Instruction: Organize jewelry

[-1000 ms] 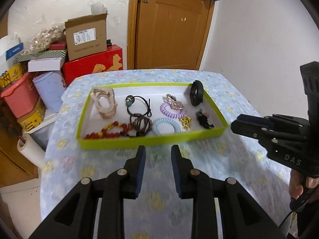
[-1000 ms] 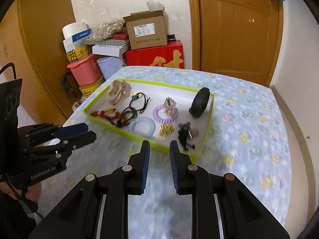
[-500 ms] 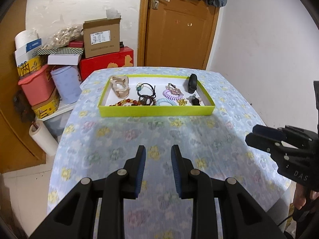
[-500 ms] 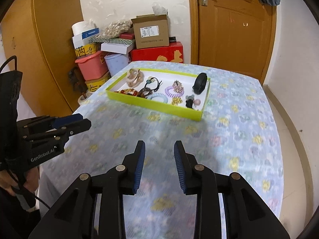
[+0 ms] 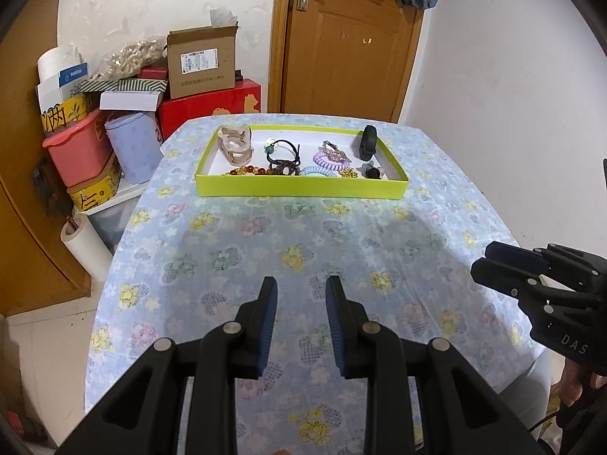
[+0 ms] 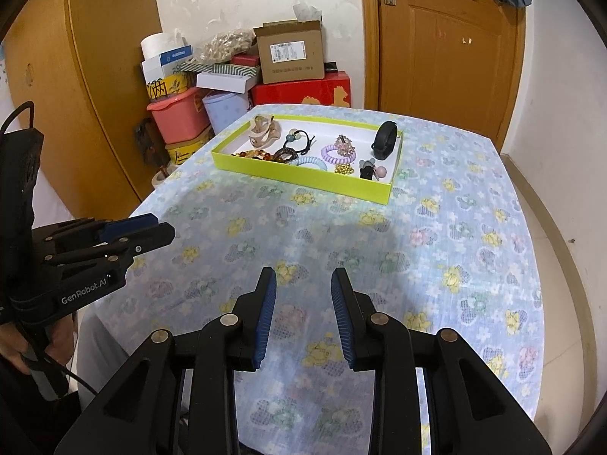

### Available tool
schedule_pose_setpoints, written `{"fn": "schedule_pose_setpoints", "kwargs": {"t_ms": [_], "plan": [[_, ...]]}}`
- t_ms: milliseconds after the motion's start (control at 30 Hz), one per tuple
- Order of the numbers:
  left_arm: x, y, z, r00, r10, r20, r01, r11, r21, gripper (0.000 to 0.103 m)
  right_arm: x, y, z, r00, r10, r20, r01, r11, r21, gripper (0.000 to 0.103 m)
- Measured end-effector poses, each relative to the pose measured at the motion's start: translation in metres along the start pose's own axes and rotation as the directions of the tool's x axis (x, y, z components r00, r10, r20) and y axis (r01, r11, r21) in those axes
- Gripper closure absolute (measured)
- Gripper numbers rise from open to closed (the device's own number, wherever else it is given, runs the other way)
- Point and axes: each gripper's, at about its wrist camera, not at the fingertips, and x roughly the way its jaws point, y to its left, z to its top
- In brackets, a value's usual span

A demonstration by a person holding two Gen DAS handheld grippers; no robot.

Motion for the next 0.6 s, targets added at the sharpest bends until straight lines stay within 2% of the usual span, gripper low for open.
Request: {"fn": "schedule_pose_setpoints", "kwargs": {"t_ms": [600], "plan": [[0.0019,0.0011,0.0004,1.0,0.013,-0.003,-0.013,1.0,0.002,0.076,0.0007,0.0,-0.0001,1.0,-0.004,-0.005,0.004,1.0,0.001,0.072]]}}
